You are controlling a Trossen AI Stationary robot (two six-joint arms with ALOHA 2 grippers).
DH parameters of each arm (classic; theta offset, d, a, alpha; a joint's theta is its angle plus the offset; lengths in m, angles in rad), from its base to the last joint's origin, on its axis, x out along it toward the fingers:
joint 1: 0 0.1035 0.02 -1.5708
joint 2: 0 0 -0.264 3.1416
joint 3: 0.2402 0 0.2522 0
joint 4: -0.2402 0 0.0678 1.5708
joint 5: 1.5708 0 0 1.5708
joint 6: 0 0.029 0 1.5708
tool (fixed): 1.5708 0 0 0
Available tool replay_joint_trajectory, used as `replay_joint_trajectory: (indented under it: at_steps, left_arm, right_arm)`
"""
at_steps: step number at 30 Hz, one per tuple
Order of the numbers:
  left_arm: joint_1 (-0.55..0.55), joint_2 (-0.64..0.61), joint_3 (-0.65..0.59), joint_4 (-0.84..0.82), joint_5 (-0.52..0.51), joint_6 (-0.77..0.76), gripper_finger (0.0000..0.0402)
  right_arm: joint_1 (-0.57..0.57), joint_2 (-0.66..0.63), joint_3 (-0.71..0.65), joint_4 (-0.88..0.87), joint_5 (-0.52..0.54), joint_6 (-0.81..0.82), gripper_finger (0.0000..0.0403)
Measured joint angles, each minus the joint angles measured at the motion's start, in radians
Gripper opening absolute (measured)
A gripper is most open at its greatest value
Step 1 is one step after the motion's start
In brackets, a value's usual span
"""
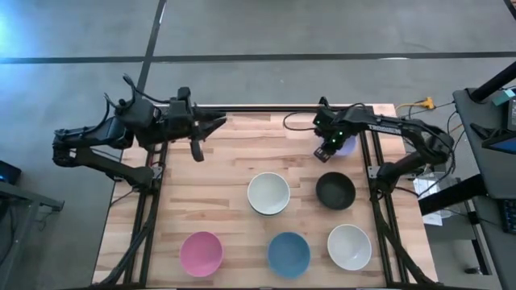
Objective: Nest bowls inside each other
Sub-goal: Stack the purple bowl on the top white bowl
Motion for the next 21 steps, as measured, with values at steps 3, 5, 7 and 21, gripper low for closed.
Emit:
replay_joint_trajectory:
  at_steps: [3,5,7,21]
  left_arm:
    - [0.001,-0.010,0.000,-0.182,0.018,-0.119,0.0050]
    - [0.002,-0.010,-0.001,-0.324,0.027,-0.197,0.0050]
    - [0.002,-0.005,-0.003,-0.455,0.071,-0.260,0.0050]
    - [0.002,0.031,-0.022,-0.669,0.274,-0.264,0.0050]
  right_arm:
    - [0.000,-0.083,0.000,0.006,-0.038,0.025,0.0014]
    - [0.000,-0.157,0.000,0.021,-0.067,0.055,0.0013]
    - [0.004,-0.237,0.000,0.056,-0.109,0.084,0.0013]
    - [0.230,-0.569,0.000,1.027,-0.355,0.432,0.0013]
